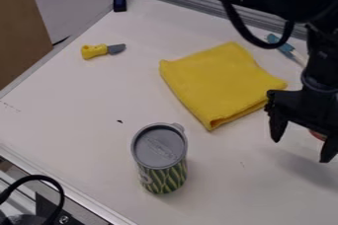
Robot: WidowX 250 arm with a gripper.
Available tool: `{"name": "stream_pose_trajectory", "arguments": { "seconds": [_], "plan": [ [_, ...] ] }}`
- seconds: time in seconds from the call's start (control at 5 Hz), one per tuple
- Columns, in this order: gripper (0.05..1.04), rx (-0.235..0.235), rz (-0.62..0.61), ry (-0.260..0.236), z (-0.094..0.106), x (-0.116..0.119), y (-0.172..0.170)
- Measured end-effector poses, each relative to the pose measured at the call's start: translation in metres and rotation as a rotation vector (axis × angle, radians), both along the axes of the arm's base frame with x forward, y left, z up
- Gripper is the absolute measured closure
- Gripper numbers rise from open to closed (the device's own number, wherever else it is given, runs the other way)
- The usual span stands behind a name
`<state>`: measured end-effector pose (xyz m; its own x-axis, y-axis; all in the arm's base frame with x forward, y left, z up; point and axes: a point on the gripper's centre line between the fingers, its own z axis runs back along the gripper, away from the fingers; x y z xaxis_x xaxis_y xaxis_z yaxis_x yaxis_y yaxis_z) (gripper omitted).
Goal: Move the can on the right towards the upper right corner of the table
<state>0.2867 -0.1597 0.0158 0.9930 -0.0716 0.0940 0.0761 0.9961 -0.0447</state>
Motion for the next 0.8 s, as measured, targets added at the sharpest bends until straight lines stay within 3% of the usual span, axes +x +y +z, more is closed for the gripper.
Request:
{"name": "stream_pose_trajectory", "arguments": {
  "seconds": [0.2,0.6,0.8],
  "plan": [
    [0.085,0.033,0.048,-0.027,0.002,-0.011,0.018],
    [0.085,0.086,0.207,-0.135,0.02,0.0,0.072],
    [0.085,0.131,0.234,-0.118,0.024,0.001,0.095]
  ]
}}
